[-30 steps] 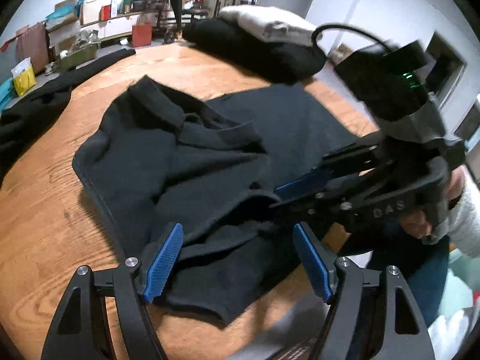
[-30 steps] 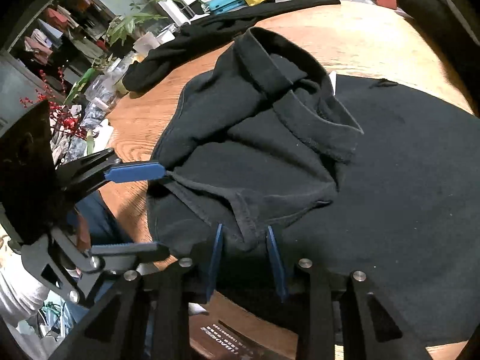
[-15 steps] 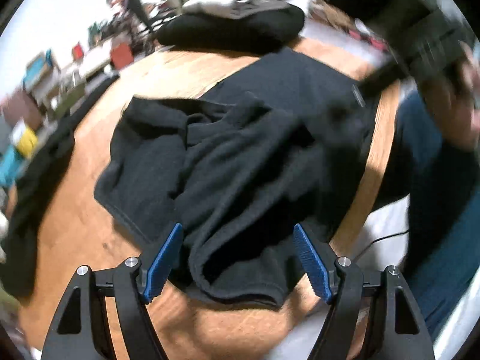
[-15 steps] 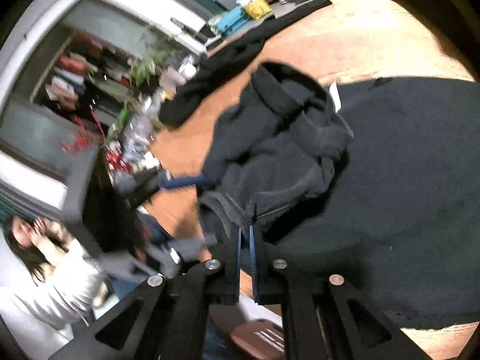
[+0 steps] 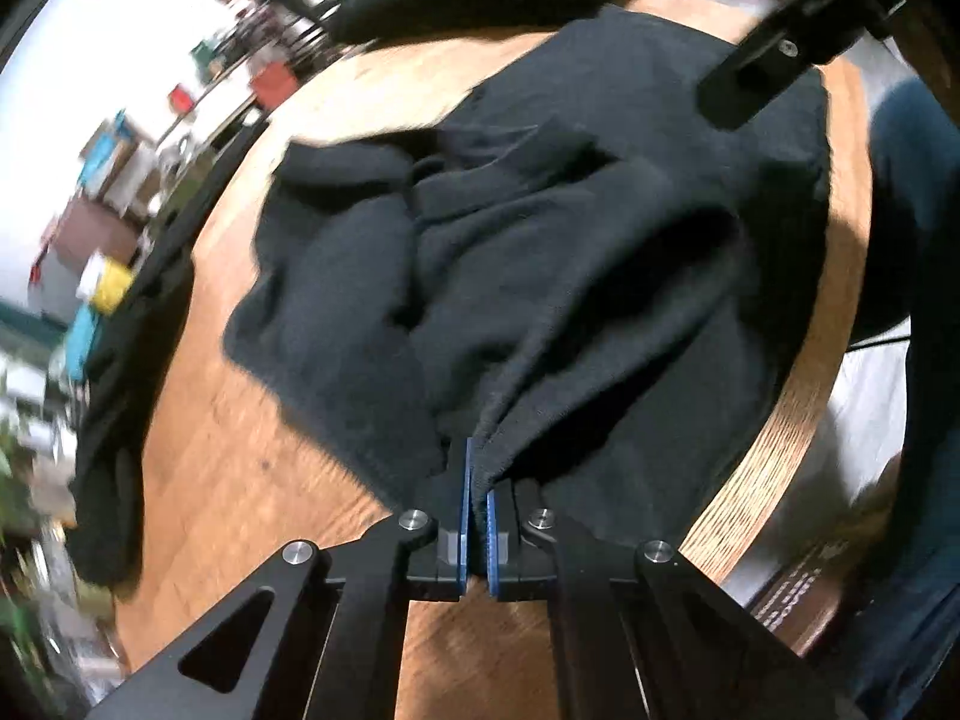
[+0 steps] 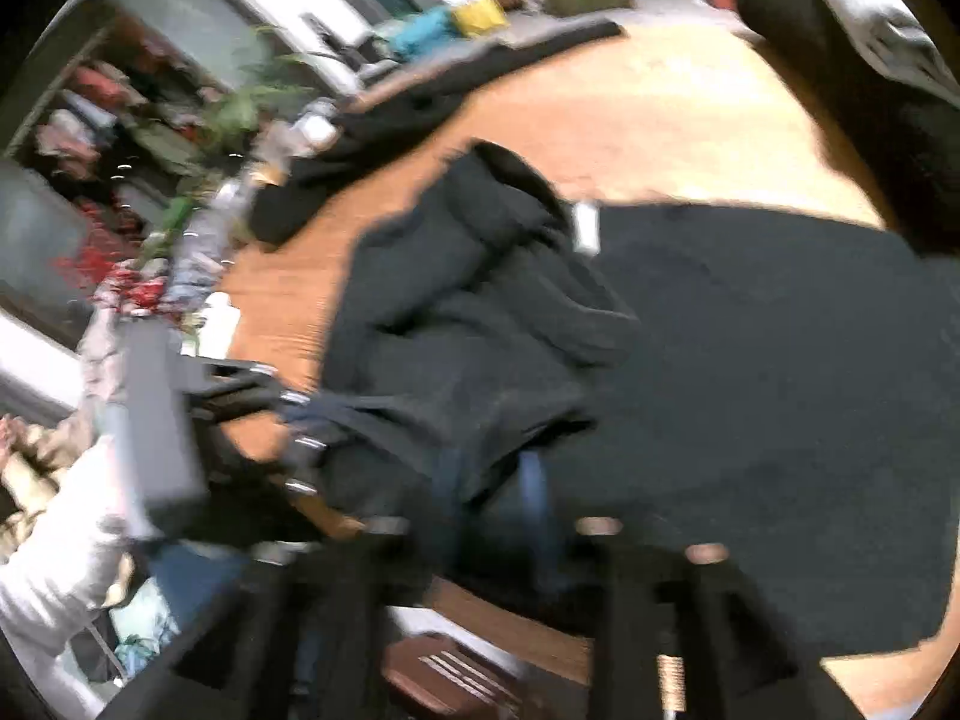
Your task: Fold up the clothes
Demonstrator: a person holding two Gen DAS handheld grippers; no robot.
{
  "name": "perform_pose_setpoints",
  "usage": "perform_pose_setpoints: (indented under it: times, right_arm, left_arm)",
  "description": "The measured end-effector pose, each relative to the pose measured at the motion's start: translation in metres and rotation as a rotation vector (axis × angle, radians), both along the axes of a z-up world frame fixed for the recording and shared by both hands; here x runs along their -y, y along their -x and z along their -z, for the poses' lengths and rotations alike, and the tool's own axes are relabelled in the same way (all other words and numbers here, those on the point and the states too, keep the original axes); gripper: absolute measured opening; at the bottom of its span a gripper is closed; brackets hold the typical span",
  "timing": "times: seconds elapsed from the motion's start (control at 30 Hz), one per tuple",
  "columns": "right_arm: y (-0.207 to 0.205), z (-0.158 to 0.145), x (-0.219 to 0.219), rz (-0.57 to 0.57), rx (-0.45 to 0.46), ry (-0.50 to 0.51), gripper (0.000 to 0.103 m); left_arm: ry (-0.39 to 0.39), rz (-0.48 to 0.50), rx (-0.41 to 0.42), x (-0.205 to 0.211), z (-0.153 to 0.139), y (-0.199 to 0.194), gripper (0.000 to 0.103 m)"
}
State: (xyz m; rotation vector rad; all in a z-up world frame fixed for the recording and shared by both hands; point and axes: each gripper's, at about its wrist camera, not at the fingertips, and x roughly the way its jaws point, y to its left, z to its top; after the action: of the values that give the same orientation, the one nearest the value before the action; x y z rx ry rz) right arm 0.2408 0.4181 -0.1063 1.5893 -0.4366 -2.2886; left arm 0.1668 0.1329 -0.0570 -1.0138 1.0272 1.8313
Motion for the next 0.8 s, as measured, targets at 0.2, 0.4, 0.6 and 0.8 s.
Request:
perform_pose_setpoints:
  times: [0.2, 0.4, 0.6, 0.8]
  right_arm:
    - [0.028, 0.005, -0.036, 0.149, 0.016, -0.023, 0.052]
    - [0.072, 0.042, -0.007, 0.077, 0.120, 0.016, 0.050]
    - [0.072, 0.053, -0.023, 0.106, 0.132, -0.048, 0.019]
    - [0.050, 0.025, -0.055, 0.173, 0.030, 0.106, 0.064]
  left_arm:
    - [-0.040, -0.159, 0.107, 0.018, 0.004, 0.019, 0.004]
    - [-0.032, -0.176, 0.103, 0.019, 0.008, 0.014, 0.004]
    - [-0.048, -0.161, 0.164, 0.028, 0.003, 0.015, 0.005]
    - [-0.261, -0.126, 0.274, 0.050, -0.051, 0.009, 0.016]
